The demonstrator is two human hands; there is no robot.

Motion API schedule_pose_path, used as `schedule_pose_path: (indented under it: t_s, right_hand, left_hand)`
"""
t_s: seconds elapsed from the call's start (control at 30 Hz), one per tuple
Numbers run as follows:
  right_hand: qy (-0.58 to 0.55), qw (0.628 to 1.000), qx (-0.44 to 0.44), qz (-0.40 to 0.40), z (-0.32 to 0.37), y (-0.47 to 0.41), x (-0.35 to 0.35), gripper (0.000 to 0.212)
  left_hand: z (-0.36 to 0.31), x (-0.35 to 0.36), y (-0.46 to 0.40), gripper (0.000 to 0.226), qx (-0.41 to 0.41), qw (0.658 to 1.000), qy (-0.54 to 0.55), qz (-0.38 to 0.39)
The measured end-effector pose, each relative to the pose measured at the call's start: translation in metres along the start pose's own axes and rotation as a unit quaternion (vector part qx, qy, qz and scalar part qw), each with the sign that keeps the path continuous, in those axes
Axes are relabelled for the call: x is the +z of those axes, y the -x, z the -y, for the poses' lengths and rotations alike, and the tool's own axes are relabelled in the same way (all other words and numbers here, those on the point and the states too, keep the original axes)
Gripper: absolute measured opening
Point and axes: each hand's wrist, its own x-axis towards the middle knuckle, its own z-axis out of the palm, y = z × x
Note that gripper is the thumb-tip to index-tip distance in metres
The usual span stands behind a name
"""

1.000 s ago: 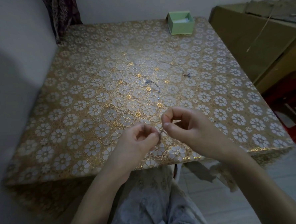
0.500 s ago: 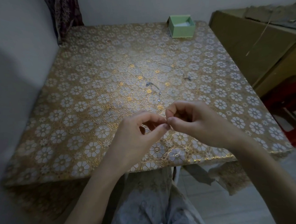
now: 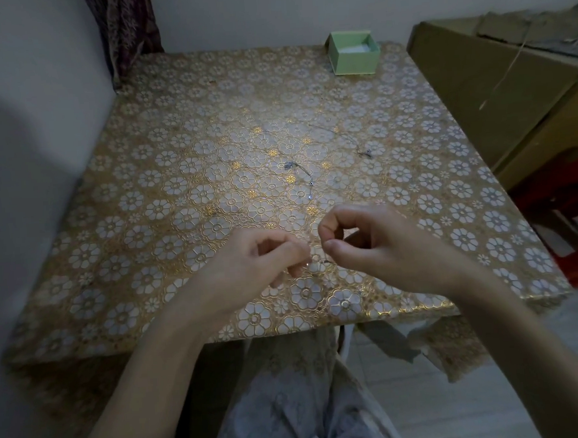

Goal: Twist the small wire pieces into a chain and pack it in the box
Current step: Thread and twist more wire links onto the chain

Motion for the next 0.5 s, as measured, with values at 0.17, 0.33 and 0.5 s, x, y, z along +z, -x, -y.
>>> schedule_pose_path:
  t_s: [0.17, 0.33, 0.5]
  right_hand:
    - [-0.04, 0.999, -0.005, -0.006, -0.006, 0.002, 0.002, 0.014]
    - [-0.054, 0.998, -0.015, -0.035, -0.008, 0.0, 0.009, 0.008]
    - [-0.03, 0.997, -0.003, -0.065, -0.008, -0.001, 0.015, 0.011]
  left_hand:
    - [0.006, -0.002, 0.002, 0.009, 0.013, 0.997, 0.066, 0.046]
    - [0.007, 0.005, 0.003, 0.024, 0.035, 0.999, 0.03, -0.006]
    - [0.009, 0.012, 0.0, 0.018, 0.031, 0.997, -0.016, -0.072]
